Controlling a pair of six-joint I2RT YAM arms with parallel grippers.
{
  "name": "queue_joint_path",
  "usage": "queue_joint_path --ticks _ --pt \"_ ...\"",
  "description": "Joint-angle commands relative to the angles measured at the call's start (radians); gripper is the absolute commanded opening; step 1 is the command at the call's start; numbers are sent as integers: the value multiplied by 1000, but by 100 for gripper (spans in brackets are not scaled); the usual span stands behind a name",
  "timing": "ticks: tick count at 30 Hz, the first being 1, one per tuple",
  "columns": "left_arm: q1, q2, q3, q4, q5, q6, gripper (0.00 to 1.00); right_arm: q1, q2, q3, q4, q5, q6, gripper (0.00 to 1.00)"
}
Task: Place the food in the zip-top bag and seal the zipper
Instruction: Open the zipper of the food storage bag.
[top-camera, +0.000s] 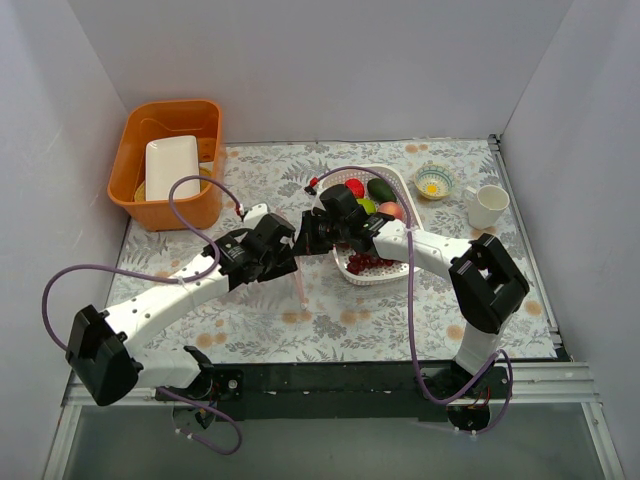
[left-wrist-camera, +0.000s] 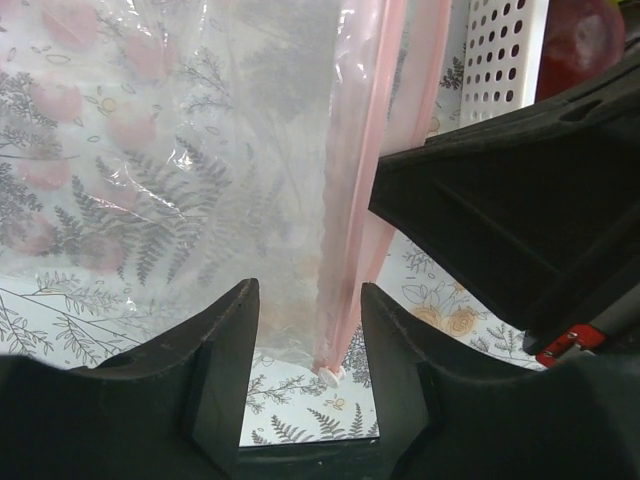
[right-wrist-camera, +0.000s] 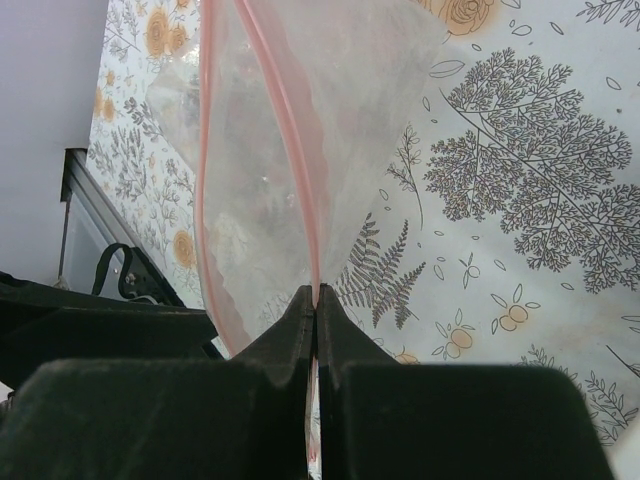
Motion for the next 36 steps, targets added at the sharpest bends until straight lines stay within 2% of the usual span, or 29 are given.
queue_joint_path --ticks 1,7,18,22,30,36 --pt "1 12 61 13 26 12 46 6 -43 4 18 -5 -17 1" --pt "1 12 100 -2 53 18 48 6 -41 4 16 -2 -15 1" --pt "1 46 11 35 27 -17 47 6 -46 7 19 -6 -14 1" --pt "1 69 6 36 -5 -17 42 6 -51 3 16 -5 -14 1" --pt "1 77 29 29 -20 -13 39 8 -55 -4 9 -3 -18 1" --pt "1 81 45 0 -43 -8 26 11 -60 -10 9 1 -21 1"
